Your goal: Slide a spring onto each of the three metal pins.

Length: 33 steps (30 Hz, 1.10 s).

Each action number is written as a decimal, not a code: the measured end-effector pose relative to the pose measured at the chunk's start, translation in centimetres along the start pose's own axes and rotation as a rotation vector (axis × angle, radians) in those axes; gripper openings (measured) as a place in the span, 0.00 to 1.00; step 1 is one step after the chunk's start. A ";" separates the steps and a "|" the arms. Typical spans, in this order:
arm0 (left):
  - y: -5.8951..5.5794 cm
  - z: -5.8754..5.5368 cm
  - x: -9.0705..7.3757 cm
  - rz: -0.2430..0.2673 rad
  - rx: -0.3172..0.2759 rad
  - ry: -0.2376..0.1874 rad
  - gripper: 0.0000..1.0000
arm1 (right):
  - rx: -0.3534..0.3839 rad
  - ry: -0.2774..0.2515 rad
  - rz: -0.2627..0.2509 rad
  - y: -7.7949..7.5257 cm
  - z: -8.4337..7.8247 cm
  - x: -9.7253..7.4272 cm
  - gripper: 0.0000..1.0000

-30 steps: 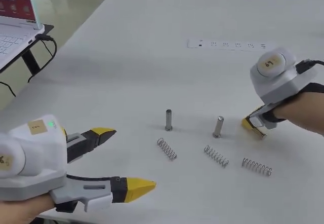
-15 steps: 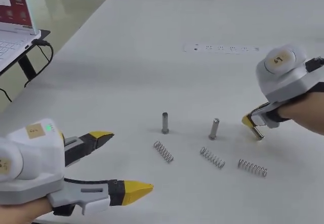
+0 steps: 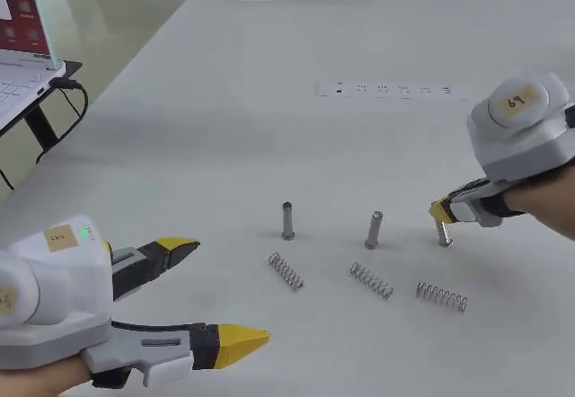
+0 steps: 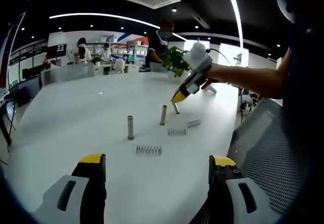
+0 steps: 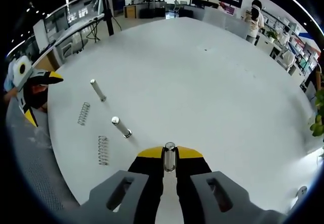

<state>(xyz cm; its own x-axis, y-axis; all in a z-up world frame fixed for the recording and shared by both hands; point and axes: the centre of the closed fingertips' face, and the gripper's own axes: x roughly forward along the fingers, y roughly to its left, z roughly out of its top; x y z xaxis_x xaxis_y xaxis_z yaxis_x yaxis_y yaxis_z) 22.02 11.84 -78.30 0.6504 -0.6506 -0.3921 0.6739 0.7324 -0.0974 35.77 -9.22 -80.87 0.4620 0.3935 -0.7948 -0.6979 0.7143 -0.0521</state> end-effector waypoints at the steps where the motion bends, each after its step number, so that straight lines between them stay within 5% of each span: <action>1: 0.0 0.0 0.0 -0.001 0.001 0.001 0.80 | 0.000 -0.002 -0.001 0.0 0.0 0.0 0.05; 33: -0.2 0.1 -0.1 -0.009 0.002 -0.003 0.80 | -0.008 -0.005 -0.021 0.0 -1.7 -1.6 0.06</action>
<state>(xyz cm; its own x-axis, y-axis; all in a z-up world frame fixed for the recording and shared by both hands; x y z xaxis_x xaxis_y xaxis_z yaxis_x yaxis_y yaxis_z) 21.85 11.71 -78.19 0.6452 -0.6578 -0.3886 0.6805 0.7260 -0.0990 34.06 -10.83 -80.59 0.4791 0.3813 -0.7907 -0.6925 0.7177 -0.0735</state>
